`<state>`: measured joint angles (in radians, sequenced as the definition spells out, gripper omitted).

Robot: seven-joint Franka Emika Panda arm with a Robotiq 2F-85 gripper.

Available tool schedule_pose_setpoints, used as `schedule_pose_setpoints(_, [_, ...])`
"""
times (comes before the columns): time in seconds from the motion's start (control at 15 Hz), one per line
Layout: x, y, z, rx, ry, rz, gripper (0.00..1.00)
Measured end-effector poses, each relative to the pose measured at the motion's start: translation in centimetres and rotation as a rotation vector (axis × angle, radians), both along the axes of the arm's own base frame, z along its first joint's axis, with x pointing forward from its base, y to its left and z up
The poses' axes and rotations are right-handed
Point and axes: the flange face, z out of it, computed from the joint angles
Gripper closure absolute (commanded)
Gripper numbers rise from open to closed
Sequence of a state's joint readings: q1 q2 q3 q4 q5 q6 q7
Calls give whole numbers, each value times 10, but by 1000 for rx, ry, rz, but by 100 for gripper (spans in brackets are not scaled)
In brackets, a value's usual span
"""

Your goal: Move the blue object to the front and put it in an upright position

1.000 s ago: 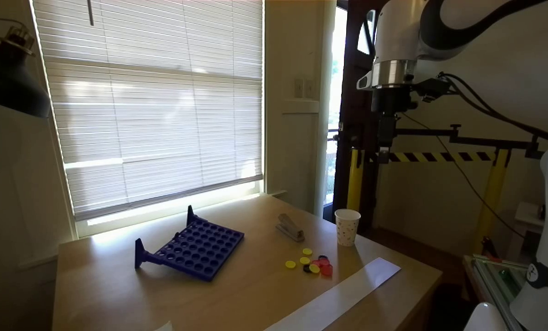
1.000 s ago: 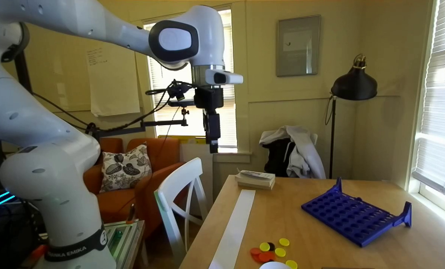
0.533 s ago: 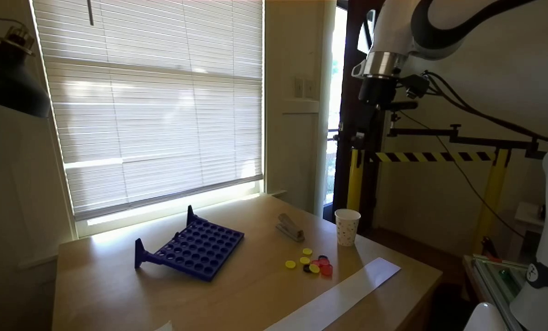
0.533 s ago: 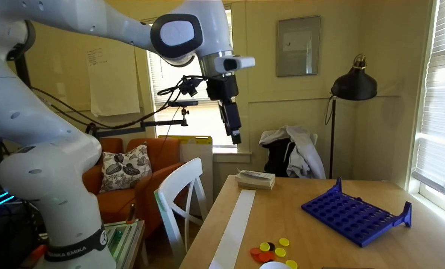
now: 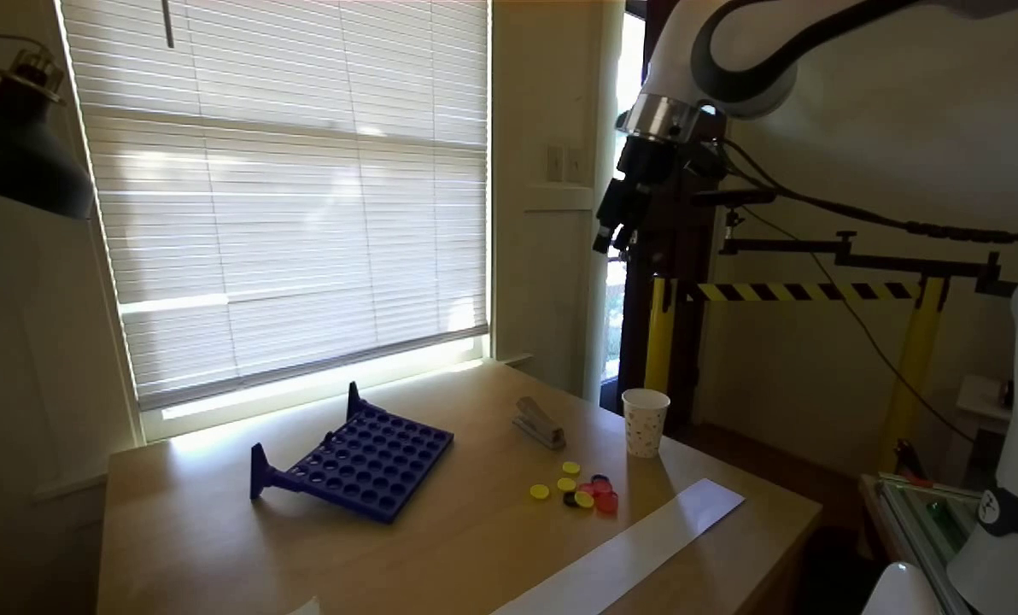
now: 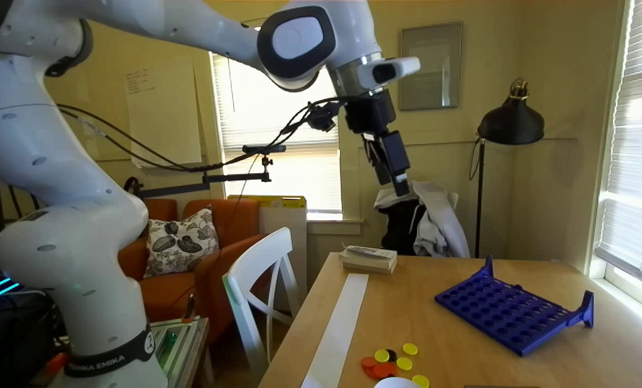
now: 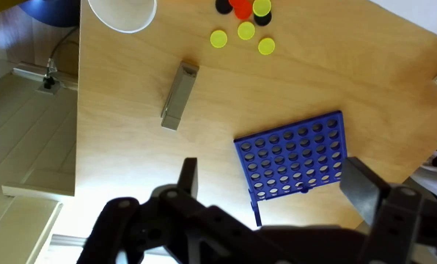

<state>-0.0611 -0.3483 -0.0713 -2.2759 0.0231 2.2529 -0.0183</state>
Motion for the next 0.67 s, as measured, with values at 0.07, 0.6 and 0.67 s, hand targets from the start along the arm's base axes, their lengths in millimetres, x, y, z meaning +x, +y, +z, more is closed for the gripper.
schedule_pose_setpoints(0.07, [12,-3,-3,-3,-2,-5,0])
schedule_pose_setpoints(0.6, [90,-41,-66,-17,59,-56,0])
schedule_pose_setpoints(0.67, [96,-45,-72,-19,67,-57,0])
